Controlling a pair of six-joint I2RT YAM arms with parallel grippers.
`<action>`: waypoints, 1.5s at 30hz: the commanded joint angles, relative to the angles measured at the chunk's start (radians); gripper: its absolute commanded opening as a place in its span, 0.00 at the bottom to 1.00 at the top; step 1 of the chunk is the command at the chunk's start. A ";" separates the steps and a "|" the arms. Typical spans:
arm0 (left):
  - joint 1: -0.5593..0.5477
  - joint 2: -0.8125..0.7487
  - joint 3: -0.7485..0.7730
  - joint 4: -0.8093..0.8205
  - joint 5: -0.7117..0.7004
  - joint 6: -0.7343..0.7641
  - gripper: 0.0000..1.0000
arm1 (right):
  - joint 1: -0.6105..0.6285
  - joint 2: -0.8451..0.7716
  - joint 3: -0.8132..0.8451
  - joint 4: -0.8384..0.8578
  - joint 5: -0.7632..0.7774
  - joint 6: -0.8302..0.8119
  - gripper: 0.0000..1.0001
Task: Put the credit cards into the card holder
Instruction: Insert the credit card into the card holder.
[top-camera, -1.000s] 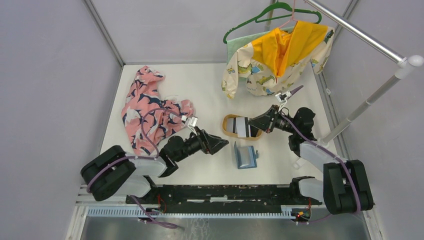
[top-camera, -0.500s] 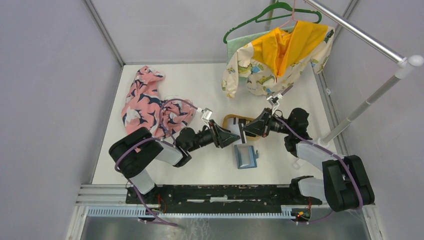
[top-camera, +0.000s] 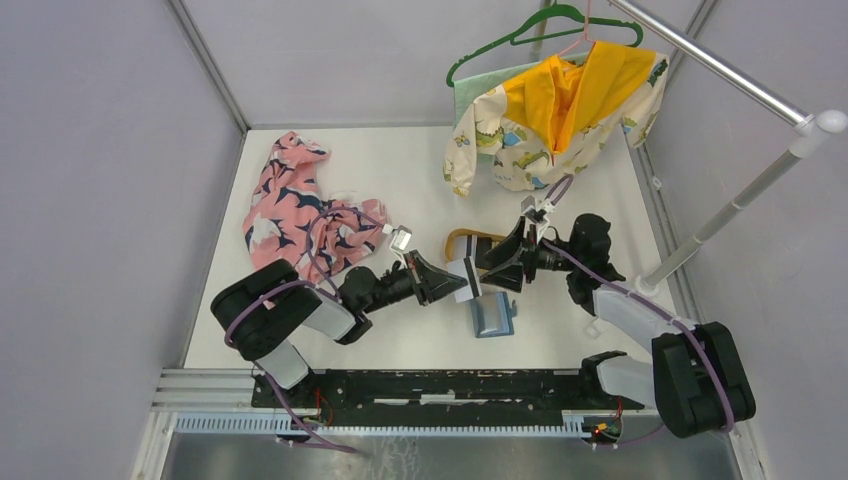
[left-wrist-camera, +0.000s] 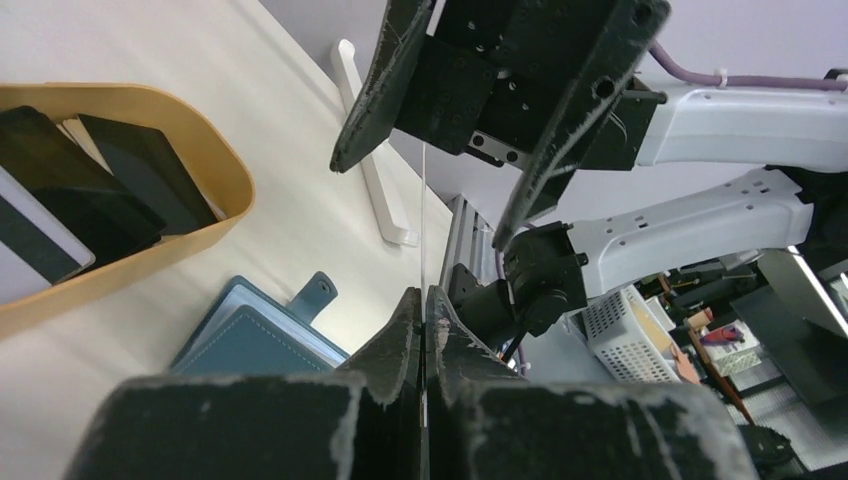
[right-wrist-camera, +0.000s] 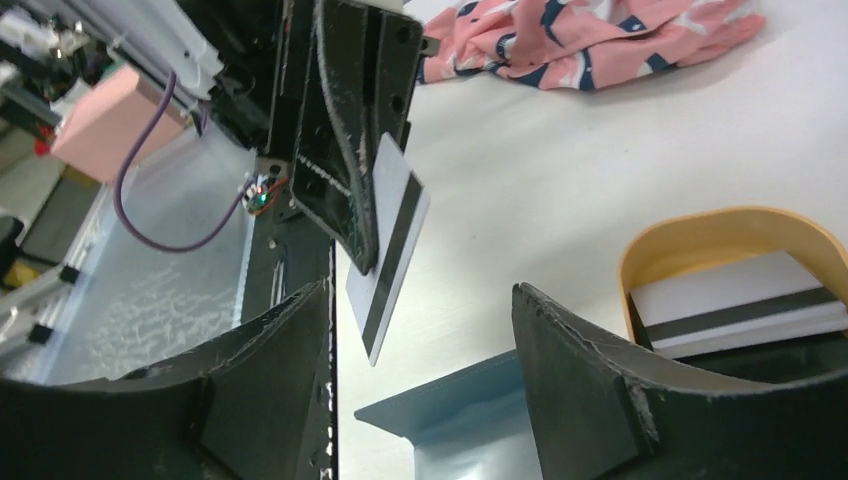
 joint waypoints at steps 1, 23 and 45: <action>0.001 -0.040 -0.028 0.212 -0.034 -0.056 0.02 | 0.054 -0.027 0.048 -0.102 -0.053 -0.199 0.75; 0.042 -0.064 -0.005 0.155 0.122 -0.038 0.38 | 0.144 0.069 0.112 -0.230 -0.111 -0.282 0.00; 0.059 -0.448 0.136 -0.725 0.156 0.339 0.24 | 0.156 0.076 0.124 -0.264 -0.153 -0.319 0.00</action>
